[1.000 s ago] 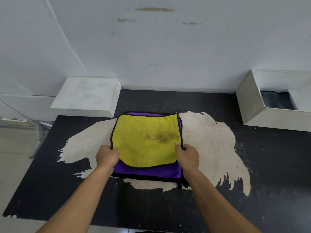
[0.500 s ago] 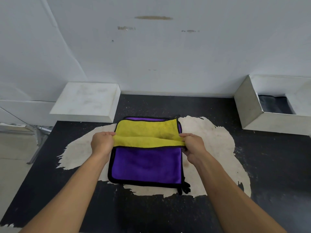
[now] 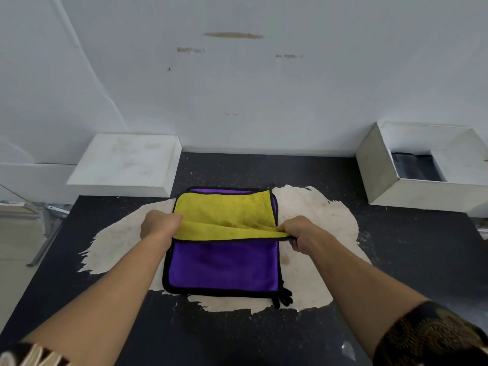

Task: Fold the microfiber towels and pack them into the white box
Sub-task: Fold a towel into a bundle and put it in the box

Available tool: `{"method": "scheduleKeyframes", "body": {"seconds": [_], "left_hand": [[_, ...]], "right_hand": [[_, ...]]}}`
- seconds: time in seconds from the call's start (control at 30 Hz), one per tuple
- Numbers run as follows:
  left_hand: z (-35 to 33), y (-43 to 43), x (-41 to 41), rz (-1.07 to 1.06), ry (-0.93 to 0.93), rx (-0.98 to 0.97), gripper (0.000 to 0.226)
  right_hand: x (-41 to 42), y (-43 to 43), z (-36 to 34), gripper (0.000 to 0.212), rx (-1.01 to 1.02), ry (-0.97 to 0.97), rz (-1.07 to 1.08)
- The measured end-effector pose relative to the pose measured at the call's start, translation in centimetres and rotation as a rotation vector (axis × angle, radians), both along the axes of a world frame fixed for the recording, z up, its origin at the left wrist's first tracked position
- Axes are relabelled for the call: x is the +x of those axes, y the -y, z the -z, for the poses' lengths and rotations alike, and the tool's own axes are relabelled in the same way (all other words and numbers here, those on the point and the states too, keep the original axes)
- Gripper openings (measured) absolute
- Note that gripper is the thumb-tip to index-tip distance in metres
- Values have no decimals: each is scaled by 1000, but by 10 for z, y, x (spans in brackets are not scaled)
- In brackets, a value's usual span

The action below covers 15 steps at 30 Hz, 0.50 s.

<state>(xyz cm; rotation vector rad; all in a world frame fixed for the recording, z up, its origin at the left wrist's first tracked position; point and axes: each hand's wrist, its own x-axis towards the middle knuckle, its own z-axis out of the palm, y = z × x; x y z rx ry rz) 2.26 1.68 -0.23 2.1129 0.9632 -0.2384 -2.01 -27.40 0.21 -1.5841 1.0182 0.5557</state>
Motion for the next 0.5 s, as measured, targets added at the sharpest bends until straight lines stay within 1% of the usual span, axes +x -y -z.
{"method": "scheduleKeyframes", "body": {"seconds": [0.07,0.13,0.2,0.23,0.3,0.33,0.4,0.43,0.5], "left_hand": [[-10,4,1,80,-24,142,30],[-21,13,6,136,43,139,31],[-33,28,15,180,162,47,20],[-39,37,19,192,221,3,14],[-52,58,29,201,300,-75,9],[-57,67,35,198,321,-128,10],[-63,87,48,203,334,-239,23],[-66,98,54,212,325,-286,28],[-70,120,65,219,317,-353,31]], "right_hand": [[4,6,-10,25,1,-10,5],[10,14,-20,28,13,10,40],[19,26,-32,30,71,86,103],[23,34,-39,29,108,134,147],[29,55,-56,23,170,249,245],[32,66,-64,20,182,303,290],[34,88,-74,11,187,366,342],[35,99,-77,10,187,382,357],[34,121,-82,21,165,403,378]]}}
